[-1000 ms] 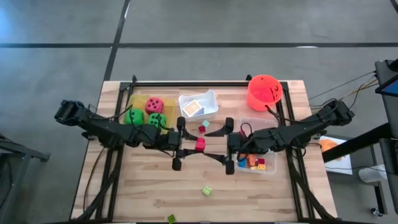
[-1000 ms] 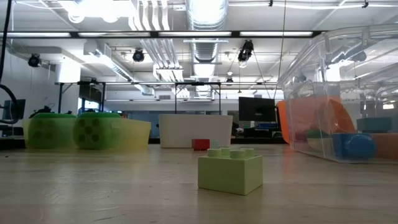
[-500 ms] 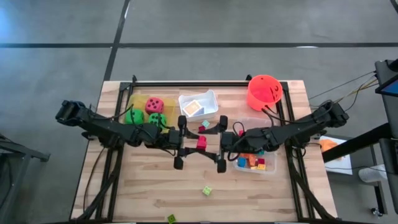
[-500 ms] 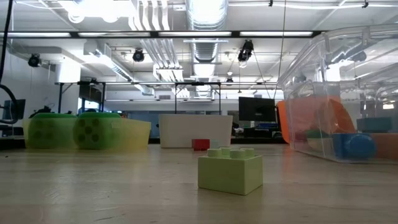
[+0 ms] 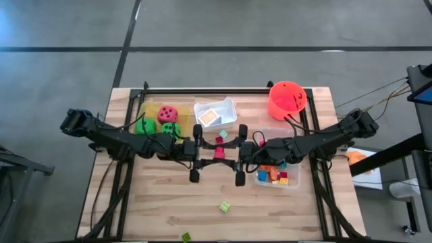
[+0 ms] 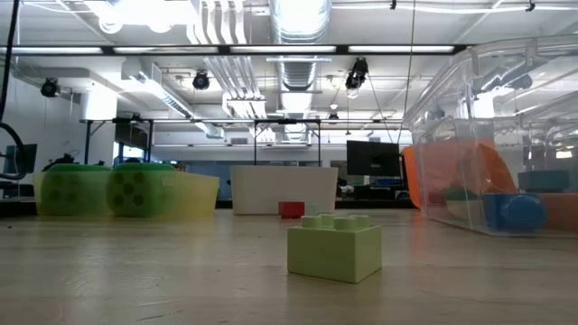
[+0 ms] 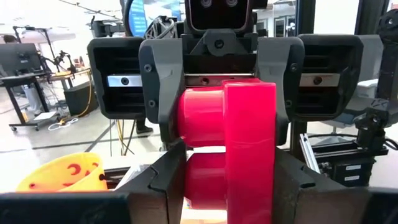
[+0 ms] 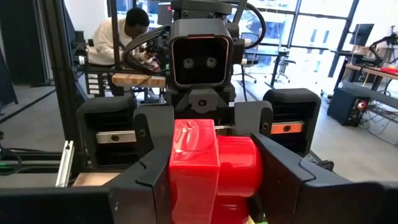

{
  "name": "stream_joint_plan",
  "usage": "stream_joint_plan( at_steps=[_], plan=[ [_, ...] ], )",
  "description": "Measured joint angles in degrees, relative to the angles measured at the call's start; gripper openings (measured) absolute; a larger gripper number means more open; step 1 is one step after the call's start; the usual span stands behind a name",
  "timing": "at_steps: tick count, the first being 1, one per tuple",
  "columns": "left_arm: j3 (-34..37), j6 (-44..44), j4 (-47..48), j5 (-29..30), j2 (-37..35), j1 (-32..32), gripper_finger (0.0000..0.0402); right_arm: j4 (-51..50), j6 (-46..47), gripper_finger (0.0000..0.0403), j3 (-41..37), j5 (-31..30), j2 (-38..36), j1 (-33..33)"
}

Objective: Pick & Place Toys
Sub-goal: Put the red game piece into the transparent bin

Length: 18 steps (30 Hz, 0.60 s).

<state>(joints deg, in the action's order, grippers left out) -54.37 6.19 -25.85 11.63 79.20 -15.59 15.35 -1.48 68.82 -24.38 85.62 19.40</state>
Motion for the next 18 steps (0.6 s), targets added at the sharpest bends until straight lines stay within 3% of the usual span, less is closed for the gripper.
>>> stream_joint_plan(
  at_steps=[4,13,16,18],
  plan=[
    [-0.02,-0.07,0.02,-0.16,0.0,0.0,0.0152,0.0,-0.06,0.0161,-0.02,0.03,0.0,0.0],
    [-0.04,-3.86,0.07,-1.2,-0.04,-0.08,0.0354,-0.24,-1.09,0.0161,-0.07,0.63,0.02,0.04],
    [-0.07,-4.0,1.95,-0.99,-0.4,-0.1,0.039,-0.82,-0.31,0.0161,-0.09,0.59,0.0,0.04],
    [-0.07,-5.22,5.37,-0.99,-1.17,-0.17,0.0387,-2.81,0.9,0.0161,-0.09,0.47,-0.36,0.04]
  ],
)
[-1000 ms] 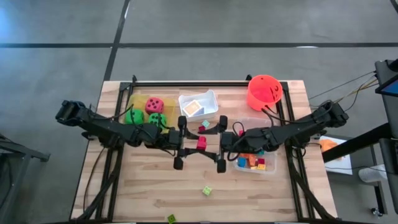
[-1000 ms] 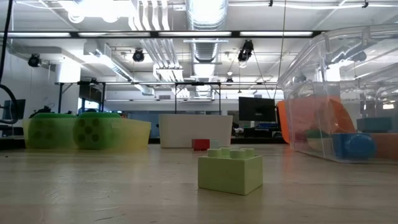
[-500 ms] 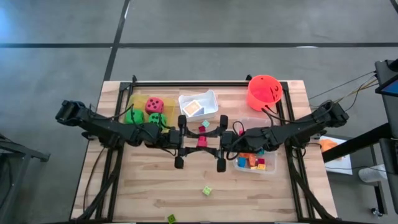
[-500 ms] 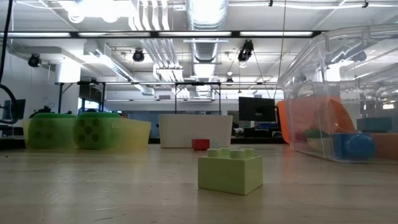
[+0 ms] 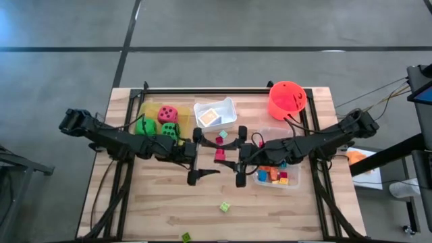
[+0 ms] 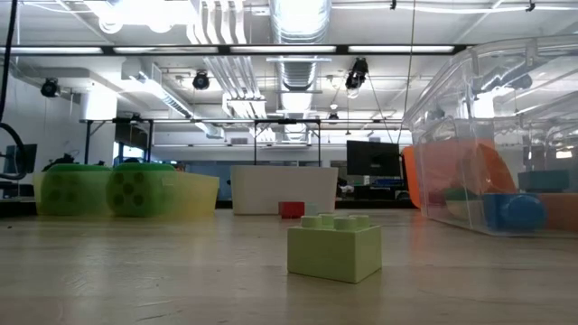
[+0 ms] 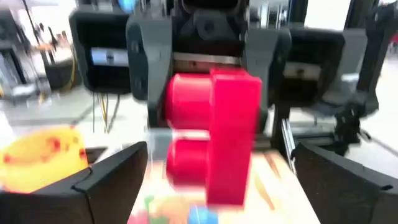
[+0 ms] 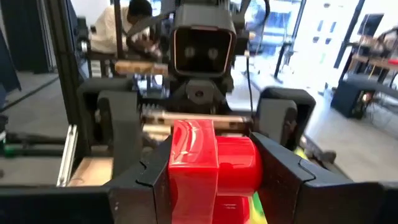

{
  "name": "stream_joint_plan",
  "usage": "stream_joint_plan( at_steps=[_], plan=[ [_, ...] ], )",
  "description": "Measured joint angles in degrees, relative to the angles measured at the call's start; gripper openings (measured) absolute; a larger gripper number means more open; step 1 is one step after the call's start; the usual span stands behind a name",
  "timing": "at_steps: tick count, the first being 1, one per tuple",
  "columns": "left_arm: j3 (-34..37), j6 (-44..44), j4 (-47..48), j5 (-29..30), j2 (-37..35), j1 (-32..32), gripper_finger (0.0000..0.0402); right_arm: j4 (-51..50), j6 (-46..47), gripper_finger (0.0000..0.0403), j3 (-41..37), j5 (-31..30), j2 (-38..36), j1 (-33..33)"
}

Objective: Pick & Place Toys
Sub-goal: Put the red game piece into the transparent bin

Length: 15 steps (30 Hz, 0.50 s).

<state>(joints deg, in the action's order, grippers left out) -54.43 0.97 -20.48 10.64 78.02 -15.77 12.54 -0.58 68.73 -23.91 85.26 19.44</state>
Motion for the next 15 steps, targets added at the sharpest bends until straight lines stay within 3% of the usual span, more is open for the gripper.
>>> stream_joint_plan(
  at_steps=[9,15],
  plan=[
    [0.0,-12.06,17.58,0.44,-5.45,0.13,0.0335,-15.2,5.95,0.0161,1.56,-1.73,-3.09,-0.51],
    [0.0,-21.39,32.95,1.78,-7.29,0.28,0.0316,-43.77,17.88,0.0161,6.17,-1.72,-6.84,-3.13]
  ],
)
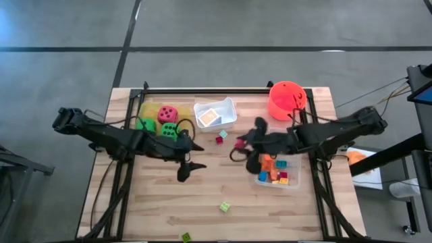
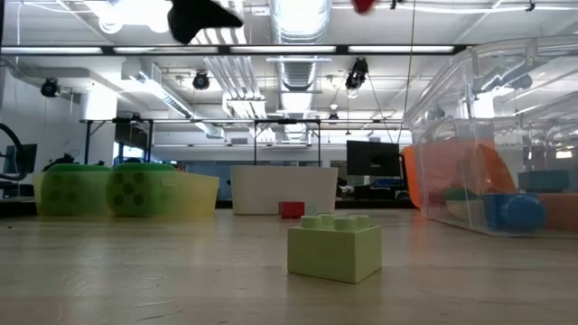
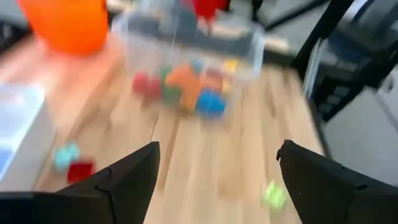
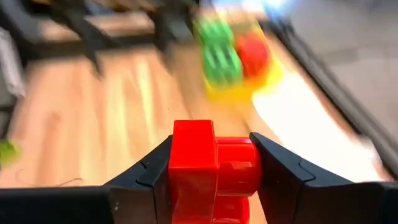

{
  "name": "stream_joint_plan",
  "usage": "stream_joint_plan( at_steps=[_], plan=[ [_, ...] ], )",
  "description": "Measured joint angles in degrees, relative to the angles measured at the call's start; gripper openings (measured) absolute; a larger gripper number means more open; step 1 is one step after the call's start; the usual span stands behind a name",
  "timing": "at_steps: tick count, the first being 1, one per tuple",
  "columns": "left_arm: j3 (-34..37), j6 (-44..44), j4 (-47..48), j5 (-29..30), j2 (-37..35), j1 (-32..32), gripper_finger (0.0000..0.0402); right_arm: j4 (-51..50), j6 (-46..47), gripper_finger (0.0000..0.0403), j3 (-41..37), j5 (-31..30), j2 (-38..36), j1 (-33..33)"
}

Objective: Pick & Place Toys
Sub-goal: Put the red game piece into the transparent bin

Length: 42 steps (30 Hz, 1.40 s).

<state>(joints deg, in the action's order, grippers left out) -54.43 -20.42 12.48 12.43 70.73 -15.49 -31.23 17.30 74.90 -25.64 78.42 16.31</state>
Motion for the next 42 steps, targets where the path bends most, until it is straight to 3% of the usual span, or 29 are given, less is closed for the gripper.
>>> stream_joint_plan(
  at_steps=[4,7,12,27,42],
  plan=[
    [0.04,-2.59,7.9,1.94,-0.04,-0.02,0.0315,-19.37,10.97,0.0161,1.88,0.65,-1.72,-1.36],
    [0.34,-3.49,11.02,4.52,-0.04,0.0,0.0315,-31.83,18.79,0.0161,2.14,5.13,-2.83,-1.5],
    [0.46,-3.2,13.39,4.79,0.13,0.0,0.0315,-43.11,30.3,0.0161,-0.48,8.5,-4.29,-1.03],
    [0.44,-0.59,16.88,5.16,-0.29,0.0,0.0315,-35.33,34.78,0.0161,-15.81,17.71,-2.13,-0.95],
    [0.44,-0.62,17.17,5.15,-0.25,0.0,0.0315,-25.98,27.27,0.0161,-23.48,26.12,-2.17,-0.95]
  ],
)
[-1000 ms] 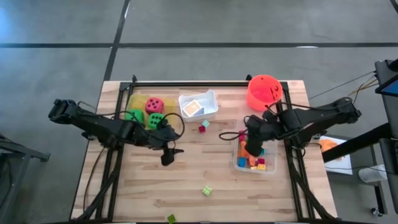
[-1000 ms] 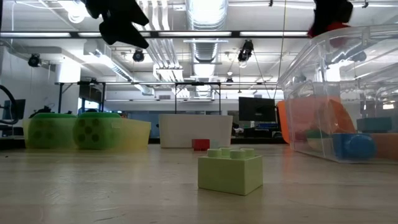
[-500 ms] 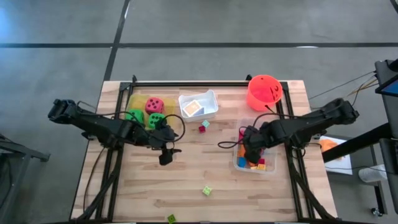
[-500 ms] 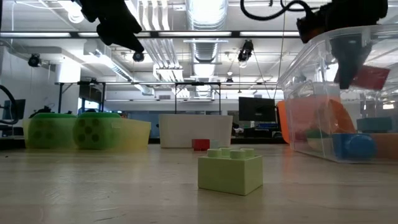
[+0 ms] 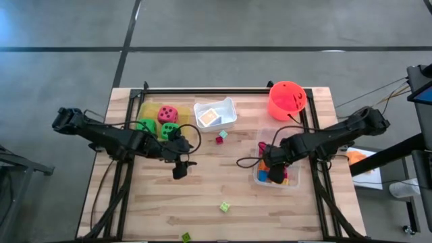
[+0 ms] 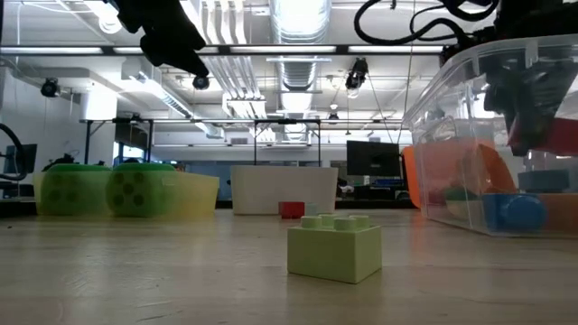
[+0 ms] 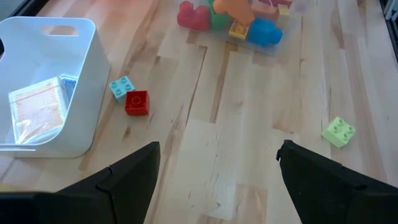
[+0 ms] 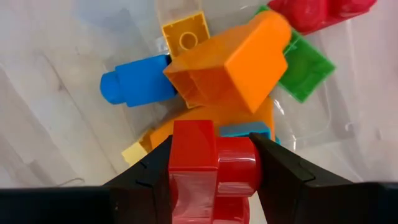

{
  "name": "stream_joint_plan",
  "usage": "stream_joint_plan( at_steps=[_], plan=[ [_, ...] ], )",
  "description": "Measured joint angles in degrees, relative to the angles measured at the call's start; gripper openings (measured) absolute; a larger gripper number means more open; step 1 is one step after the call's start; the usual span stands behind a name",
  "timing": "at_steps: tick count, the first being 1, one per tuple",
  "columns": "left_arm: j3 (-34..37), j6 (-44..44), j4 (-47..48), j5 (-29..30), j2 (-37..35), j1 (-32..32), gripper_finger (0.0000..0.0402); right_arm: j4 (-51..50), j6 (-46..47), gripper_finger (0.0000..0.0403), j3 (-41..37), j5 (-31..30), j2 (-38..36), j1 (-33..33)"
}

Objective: Pick & Place Toys
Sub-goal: Put the red game piece into the transparent bin

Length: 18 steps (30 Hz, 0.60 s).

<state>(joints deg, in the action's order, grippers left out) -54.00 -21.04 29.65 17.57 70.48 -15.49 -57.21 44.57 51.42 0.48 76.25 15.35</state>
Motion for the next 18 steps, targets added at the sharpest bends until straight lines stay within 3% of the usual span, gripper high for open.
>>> stream_joint_plan(
  at_steps=[18],
  plan=[
    [0.0,0.0,-0.41,2.57,0.0,0.0,0.0315,5.5,-3.99,0.0161,-2.03,3.25,5.3,-0.05]
  ],
)
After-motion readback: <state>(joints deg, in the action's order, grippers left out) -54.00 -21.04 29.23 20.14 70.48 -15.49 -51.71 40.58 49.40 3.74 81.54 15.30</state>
